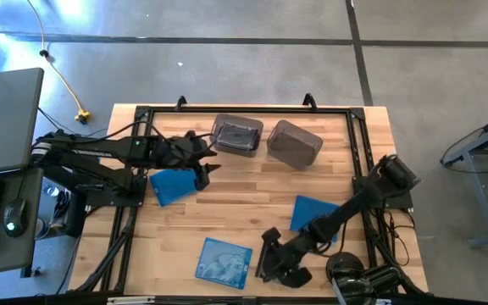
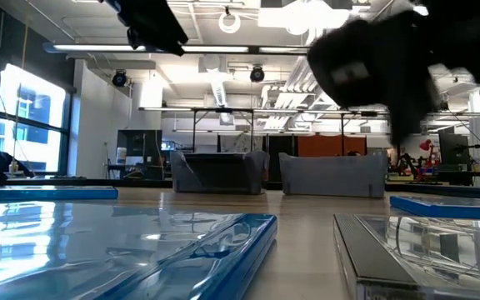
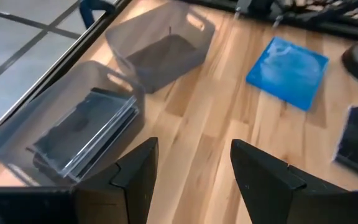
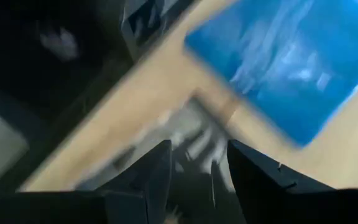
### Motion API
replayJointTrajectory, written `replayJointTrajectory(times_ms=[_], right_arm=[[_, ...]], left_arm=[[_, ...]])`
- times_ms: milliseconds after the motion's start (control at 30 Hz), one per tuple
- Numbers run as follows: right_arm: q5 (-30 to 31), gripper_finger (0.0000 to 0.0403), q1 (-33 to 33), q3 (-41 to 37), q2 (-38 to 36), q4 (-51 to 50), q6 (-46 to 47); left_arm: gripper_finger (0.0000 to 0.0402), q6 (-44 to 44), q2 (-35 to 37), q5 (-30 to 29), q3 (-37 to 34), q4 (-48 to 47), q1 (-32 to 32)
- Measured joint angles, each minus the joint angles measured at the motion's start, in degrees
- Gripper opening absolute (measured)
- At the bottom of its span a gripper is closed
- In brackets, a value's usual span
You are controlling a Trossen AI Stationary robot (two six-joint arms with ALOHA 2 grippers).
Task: Pick & place jewel cases by type
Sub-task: Put the black CD case into the left black bin
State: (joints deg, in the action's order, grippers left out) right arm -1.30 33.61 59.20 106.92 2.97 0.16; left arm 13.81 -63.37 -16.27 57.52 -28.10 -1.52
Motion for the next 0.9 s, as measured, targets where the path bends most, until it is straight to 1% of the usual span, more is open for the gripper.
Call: replayJointTrajectory(times_ms=[167, 367, 433, 633, 767, 900], right_arm=[[2.66, 0.0152, 1.52, -0.13, 2.98, 0.36, -0.22], [5.02, 0.0155, 1.46, -0.04, 3.40, -0.04, -0.93], [5.23, 0.0156, 0.50, -0.04, 3.40, -1.14, -1.51], [2.66, 0.0156, -3.42, 0.11, 3.34, -3.13, -1.94], [2.27, 0.0156, -6.55, 0.11, 3.33, -3.95, -5.62], [2.20, 0.0156, -11.00, 0.11, 3.27, -4.87, -9.02]], left_arm=[[0.0198, 0.01, 0.00, 2.19, 0.00, 3.39, -0.01], [0.0198, 0.01, 0.00, 2.71, 0.00, 5.25, 0.01], [0.0198, 0.01, 0.00, 2.71, 0.00, 5.20, 0.01], [0.0198, -0.06, 0.00, 2.65, 0.00, 5.23, 0.01], [0.0198, -1.73, 0.00, 2.33, 0.00, 5.21, 0.01], [0.0198, -1.91, 0.00, 2.25, 0.00, 5.18, 0.01]])
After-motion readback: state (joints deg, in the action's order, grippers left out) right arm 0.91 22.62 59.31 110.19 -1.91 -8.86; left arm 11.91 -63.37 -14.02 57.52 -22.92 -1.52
